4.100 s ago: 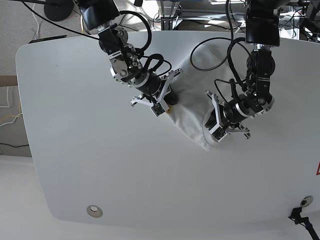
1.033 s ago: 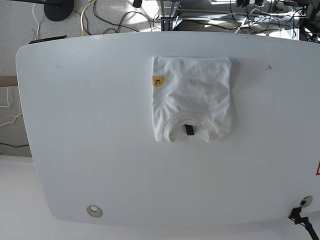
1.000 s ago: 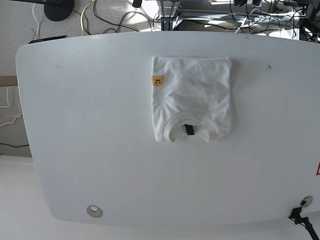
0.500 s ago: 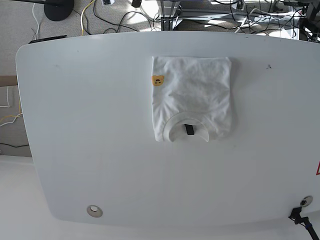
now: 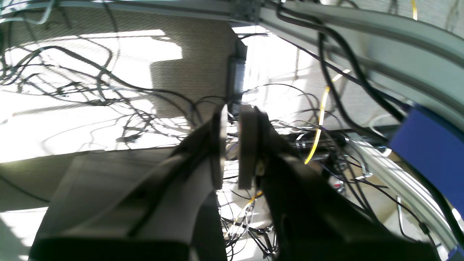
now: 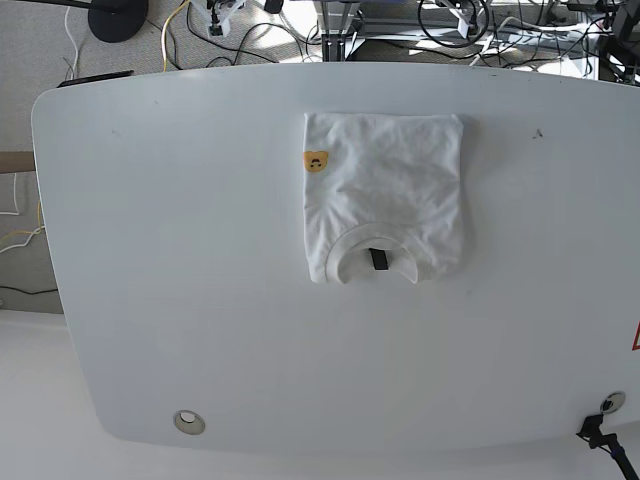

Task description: Fold the T-shirt properly

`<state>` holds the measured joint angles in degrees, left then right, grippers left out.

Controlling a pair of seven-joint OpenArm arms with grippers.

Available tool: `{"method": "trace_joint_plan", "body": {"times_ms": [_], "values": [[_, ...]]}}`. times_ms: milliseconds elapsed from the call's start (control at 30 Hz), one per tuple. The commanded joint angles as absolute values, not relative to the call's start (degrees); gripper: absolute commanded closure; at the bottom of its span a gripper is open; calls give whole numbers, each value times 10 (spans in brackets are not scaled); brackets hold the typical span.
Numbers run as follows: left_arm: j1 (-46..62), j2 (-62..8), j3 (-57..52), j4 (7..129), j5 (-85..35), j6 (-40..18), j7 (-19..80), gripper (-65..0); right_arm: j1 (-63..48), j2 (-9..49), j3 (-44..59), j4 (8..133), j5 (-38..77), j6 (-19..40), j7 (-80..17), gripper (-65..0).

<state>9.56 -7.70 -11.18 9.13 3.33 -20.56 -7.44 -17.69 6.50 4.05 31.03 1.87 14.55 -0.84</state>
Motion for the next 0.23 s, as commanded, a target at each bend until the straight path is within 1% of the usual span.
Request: {"method": "trace_joint_plan", "body": {"times_ms": [0,67,200], "values": [[84,-81,-83,65,34,-189,-77,-42,-172,68,42,292,22,146,-5,0],[70,-79,-61,43,34,-182,-77,-44,-159,67,42,274,22,146,-5,0],[51,-77,-58,35,34,-174,-66,-44,-141,65,42,250,22,146,-5,0]]}}
